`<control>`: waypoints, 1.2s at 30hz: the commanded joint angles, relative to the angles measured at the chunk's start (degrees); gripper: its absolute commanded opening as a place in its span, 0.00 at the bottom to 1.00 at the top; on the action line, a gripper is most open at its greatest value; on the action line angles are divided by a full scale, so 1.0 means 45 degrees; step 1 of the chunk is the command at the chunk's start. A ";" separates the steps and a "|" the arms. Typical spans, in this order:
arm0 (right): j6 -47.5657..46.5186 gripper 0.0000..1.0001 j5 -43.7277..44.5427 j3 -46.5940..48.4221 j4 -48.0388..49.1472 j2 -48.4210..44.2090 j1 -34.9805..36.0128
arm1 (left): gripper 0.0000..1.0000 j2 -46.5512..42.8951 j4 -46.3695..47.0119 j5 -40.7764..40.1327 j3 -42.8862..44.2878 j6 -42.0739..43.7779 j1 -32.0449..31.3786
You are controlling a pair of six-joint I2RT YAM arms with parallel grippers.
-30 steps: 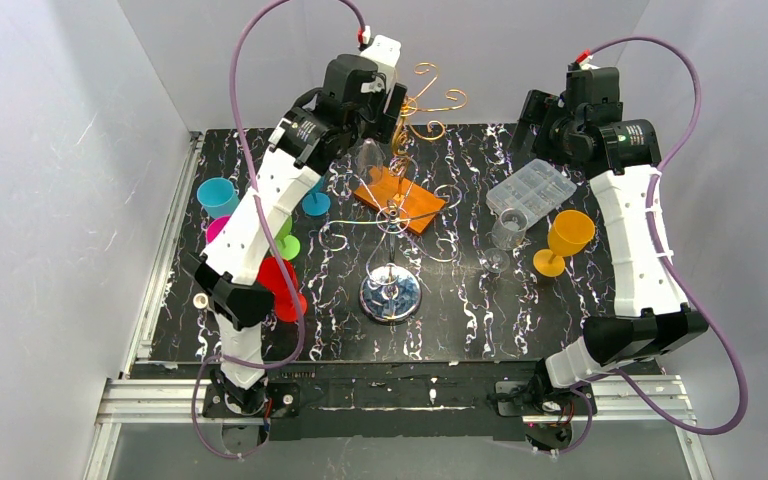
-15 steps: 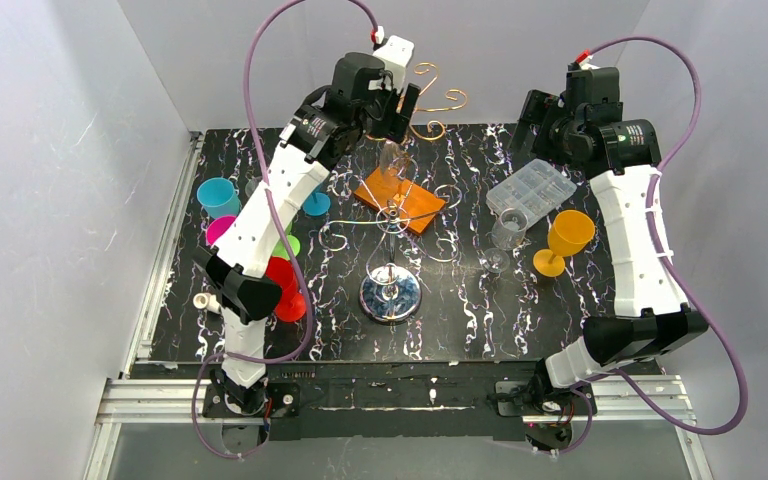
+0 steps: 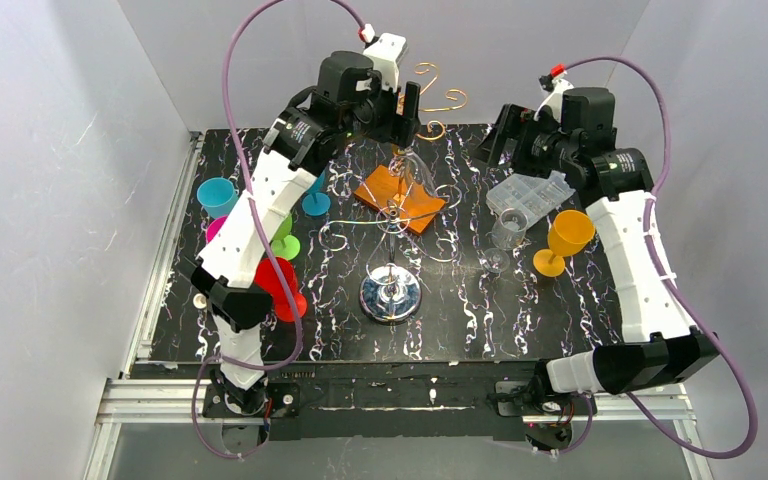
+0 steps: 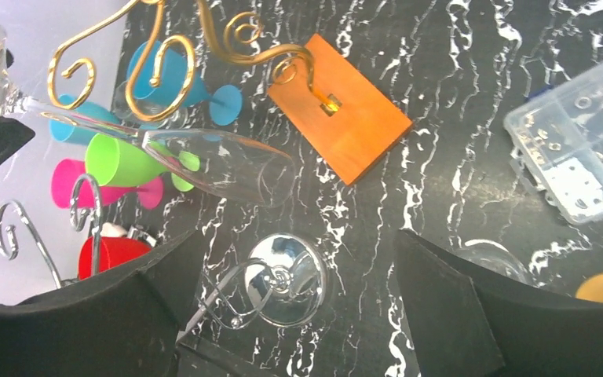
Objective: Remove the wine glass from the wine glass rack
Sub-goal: Pick up the wine glass from the wine rack, then place the wine glass at the center of the board.
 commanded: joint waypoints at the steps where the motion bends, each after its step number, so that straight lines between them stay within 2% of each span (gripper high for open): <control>1: 0.0008 0.98 -0.1547 -0.1105 0.1938 -0.0860 0.0390 | 0.29 -0.1104 -0.0080 0.0637 -0.0095 -0.0705 -0.0068; 7: -0.0607 0.98 -0.1557 -0.2301 0.3480 -0.1558 0.1135 | 0.28 -0.1134 -0.0178 0.1536 0.0018 -0.1155 -0.0182; 16: -0.1827 0.98 -0.0227 -0.1701 0.3851 -0.1226 0.2718 | 0.27 -0.0968 -0.0238 0.2116 0.0257 -0.1621 -0.0508; 27: -0.2817 0.84 0.0517 -0.3302 0.6468 -0.2294 0.3927 | 0.27 -0.0526 -0.0258 0.2781 0.0881 -0.2359 -0.0650; 36: -0.3350 0.68 0.0588 -0.3519 0.7037 -0.2116 0.4224 | 0.26 -0.0277 -0.0125 0.3384 0.1286 -0.2982 -0.0650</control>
